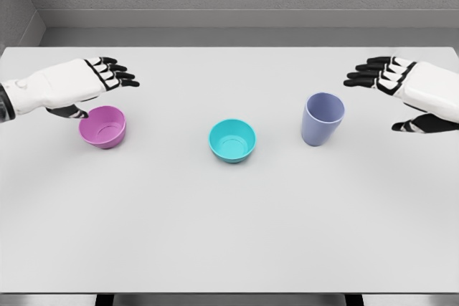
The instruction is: Stacking bowl and cup with both arms
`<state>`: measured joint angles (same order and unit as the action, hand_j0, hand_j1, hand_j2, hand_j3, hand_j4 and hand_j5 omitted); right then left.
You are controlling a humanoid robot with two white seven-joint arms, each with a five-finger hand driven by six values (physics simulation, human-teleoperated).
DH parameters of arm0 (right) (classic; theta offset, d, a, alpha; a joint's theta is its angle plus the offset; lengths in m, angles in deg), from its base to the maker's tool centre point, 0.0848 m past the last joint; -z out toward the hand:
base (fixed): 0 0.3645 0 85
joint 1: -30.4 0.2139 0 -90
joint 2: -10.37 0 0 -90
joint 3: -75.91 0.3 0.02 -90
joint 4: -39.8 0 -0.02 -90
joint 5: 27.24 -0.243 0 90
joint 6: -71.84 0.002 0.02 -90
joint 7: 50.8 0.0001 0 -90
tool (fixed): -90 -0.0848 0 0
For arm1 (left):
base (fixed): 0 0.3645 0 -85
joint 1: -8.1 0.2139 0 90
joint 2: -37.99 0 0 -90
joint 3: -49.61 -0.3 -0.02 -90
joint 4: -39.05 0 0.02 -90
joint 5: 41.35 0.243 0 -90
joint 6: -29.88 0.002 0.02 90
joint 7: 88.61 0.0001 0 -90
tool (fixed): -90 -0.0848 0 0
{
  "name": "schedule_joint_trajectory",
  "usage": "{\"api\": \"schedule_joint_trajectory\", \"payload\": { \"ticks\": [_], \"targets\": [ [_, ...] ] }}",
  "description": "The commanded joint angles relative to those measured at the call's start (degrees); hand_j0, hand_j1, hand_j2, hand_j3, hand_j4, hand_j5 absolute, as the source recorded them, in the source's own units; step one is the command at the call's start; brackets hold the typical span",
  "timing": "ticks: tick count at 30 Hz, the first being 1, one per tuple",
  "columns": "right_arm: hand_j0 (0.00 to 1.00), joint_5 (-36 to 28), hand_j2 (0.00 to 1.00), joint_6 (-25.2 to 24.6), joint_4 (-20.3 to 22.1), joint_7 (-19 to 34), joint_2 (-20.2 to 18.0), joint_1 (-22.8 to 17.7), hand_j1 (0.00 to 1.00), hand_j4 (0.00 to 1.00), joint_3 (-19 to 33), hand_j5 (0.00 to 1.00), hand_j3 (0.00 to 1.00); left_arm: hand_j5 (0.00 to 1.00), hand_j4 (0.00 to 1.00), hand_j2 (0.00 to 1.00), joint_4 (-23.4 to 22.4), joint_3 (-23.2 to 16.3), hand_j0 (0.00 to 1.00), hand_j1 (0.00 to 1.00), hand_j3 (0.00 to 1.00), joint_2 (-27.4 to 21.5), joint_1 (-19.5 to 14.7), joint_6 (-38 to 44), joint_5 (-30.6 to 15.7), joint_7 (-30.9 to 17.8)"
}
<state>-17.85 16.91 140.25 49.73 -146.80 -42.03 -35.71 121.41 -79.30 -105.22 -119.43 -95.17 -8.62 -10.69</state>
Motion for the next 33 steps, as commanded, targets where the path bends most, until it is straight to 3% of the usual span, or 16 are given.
{"api": "schedule_joint_trajectory", "payload": {
  "ticks": [1,8,12,16,25,33],
  "targets": [
    [1.0,-0.4,1.0,-0.1,0.0,0.1,0.0,0.0,1.0,1.0,-0.5,1.0,1.0,1.0,1.0,1.0,0.2,-0.1,1.0,1.0,1.0,0.0,0.0,0.1,-0.2,0.0],
    [1.0,-0.3,1.0,-0.1,0.0,0.1,0.0,0.1,1.0,1.0,-0.5,1.0,1.0,1.0,1.0,1.0,-0.4,0.1,1.0,1.0,1.0,-2.3,-0.1,0.1,0.7,-0.4],
    [1.0,-0.3,1.0,-0.1,0.0,0.1,-0.2,0.2,1.0,1.0,-0.4,1.0,1.0,1.0,1.0,1.0,-0.4,0.1,1.0,1.0,1.0,-2.3,-0.1,0.1,1.3,-6.6],
    [1.0,-0.4,1.0,-0.1,0.0,0.2,-0.1,1.7,1.0,1.0,0.2,1.0,1.0,1.0,1.0,1.0,-1.4,-0.3,1.0,1.0,1.0,-2.1,-0.1,0.1,3.1,-7.1],
    [1.0,-0.6,1.0,-0.1,0.0,0.2,0.0,2.1,1.0,1.0,0.4,1.0,1.0,1.0,1.0,1.0,-2.7,-2.9,1.0,1.0,1.0,-1.4,-0.1,0.1,3.1,-9.3],
    [1.0,-0.4,1.0,-0.1,-0.1,0.1,1.1,3.3,1.0,1.0,0.4,1.0,1.0,1.0,1.0,1.0,-2.7,-2.9,1.0,1.0,1.0,-0.8,-0.4,0.1,2.2,-9.0]
  ]
}}
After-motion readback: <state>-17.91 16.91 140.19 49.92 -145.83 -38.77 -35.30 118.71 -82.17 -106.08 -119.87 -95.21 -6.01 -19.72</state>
